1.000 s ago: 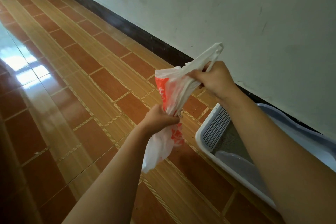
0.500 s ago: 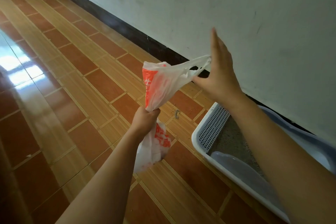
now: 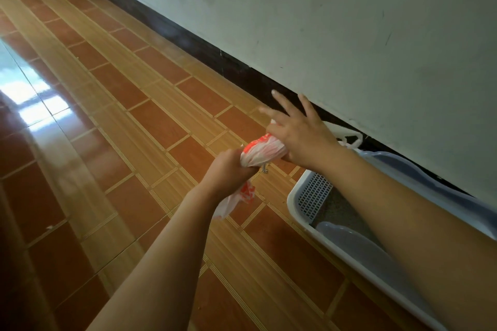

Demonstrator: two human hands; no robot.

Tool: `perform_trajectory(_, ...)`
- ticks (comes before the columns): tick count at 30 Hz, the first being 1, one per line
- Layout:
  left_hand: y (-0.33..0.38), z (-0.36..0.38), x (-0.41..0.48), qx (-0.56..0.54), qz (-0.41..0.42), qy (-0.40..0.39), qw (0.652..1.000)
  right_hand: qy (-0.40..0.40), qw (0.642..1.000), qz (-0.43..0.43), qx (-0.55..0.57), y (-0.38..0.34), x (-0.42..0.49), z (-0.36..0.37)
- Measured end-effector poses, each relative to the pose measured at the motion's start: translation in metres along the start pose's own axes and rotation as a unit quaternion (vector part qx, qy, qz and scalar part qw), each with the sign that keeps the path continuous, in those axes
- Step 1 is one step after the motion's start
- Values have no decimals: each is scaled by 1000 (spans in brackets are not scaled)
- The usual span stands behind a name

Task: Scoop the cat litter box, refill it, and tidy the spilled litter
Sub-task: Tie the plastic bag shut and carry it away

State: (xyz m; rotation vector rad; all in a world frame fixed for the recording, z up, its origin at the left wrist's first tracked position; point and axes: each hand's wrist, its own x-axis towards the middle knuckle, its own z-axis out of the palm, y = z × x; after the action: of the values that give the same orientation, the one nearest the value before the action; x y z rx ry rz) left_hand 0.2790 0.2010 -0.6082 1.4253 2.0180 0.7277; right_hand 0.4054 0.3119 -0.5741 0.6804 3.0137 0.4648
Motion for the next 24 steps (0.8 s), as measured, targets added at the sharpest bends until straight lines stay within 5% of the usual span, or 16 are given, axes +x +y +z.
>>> perform_trajectory(3, -6, 1, 2, -5, 33, 35, 999, -43, 992, 44, 113, -2, -3, 2)
perform_trajectory(6, -16, 4, 3, 150, 36, 129, 979, -98, 969, 91, 210, -4, -4, 1)
perform_trajectory(10, -8, 0, 3, 219, -70, 127, 965, -195, 896, 127, 378, -10, -2, -6)
perform_trajectory(13, -8, -2, 5, 132, -127, 98, 978, -238, 827, 141, 488, -11, -7, -10)
perform_trajectory(16, -11, -6, 2, -76, -165, 52, 982, -270, 781, 130, 548, -13, -13, -10)
perform_trajectory(24, -9, -26, 2, -523, -213, -62, 823, -326, 671, 136, 652, -25, -25, 4)
